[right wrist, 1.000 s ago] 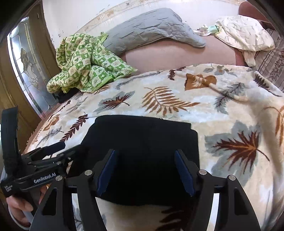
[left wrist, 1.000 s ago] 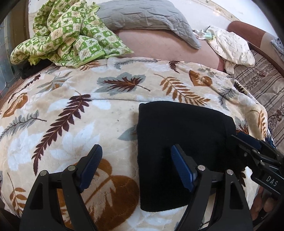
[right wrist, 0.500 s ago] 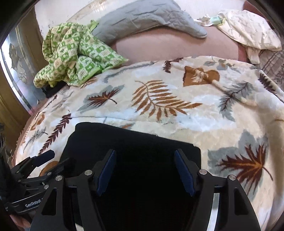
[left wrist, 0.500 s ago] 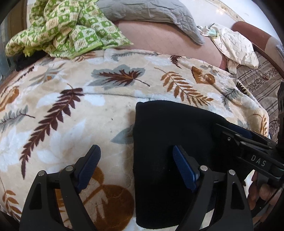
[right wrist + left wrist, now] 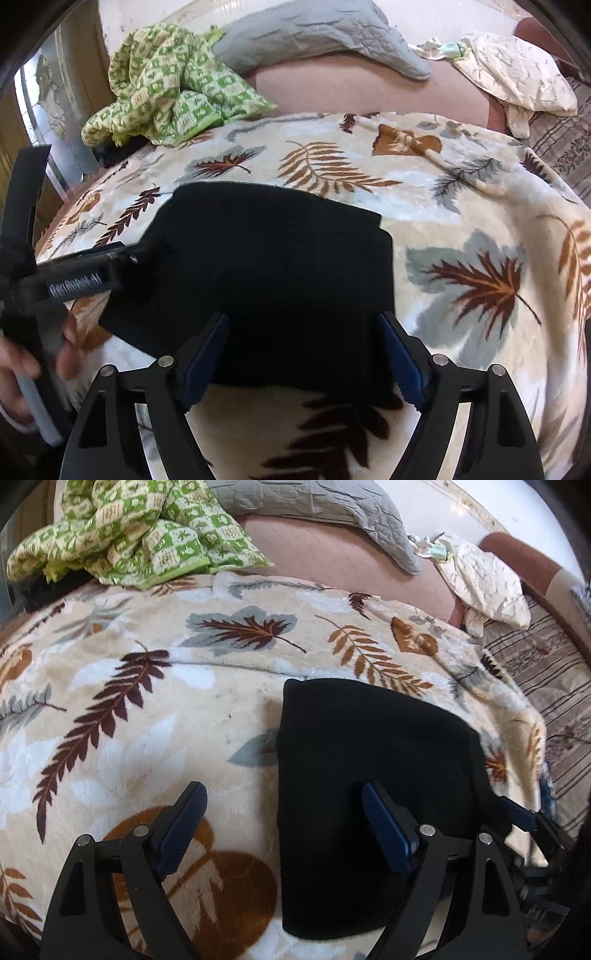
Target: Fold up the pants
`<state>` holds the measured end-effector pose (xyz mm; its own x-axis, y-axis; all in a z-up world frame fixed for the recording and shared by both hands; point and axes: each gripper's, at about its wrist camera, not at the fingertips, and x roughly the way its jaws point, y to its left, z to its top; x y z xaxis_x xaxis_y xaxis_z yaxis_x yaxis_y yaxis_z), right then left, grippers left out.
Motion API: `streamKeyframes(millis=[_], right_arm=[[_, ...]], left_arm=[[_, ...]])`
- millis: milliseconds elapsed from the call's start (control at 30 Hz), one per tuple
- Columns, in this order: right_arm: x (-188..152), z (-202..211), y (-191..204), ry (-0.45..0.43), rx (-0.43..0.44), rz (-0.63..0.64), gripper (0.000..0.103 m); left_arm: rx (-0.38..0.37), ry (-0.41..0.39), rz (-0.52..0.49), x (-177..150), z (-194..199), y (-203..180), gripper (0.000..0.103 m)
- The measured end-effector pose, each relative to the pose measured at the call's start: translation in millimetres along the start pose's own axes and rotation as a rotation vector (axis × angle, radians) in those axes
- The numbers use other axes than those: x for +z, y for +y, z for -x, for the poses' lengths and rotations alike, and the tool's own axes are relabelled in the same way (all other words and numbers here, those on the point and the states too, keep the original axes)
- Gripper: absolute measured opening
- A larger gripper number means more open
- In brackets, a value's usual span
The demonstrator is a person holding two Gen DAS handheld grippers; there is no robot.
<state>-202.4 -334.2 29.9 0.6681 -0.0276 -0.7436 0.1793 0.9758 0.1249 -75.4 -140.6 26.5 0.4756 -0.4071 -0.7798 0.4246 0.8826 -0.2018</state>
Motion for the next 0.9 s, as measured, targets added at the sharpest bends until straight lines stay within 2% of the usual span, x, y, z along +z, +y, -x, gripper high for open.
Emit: streamKeyframes(millis=[167, 267, 400, 567, 900], right_arm=[[10, 12, -31, -0.017, 0.075, -0.163, 0.082], [15, 4, -40, 0.006, 0.097, -0.186, 0.082], [17, -13, -51, 0.039, 0.114, -0.235, 0.082], [11, -29, -62, 0.065, 0.225, -0.329, 0.083], [9, -37, -56, 0.031, 0.241, -0.304, 0.084]], left_arm=[[-0.027, -0.013, 0.026, 1, 8, 11, 0.087], [-0.050, 0.009, 0.065, 1, 4, 19, 0.087], [-0.129, 0.063, 0.119, -1, -8, 23, 0.087], [-0.132, 0.091, 0.106, -3, -19, 15, 0.090], [-0.121, 0.066, 0.096, -5, -23, 7, 0.101]])
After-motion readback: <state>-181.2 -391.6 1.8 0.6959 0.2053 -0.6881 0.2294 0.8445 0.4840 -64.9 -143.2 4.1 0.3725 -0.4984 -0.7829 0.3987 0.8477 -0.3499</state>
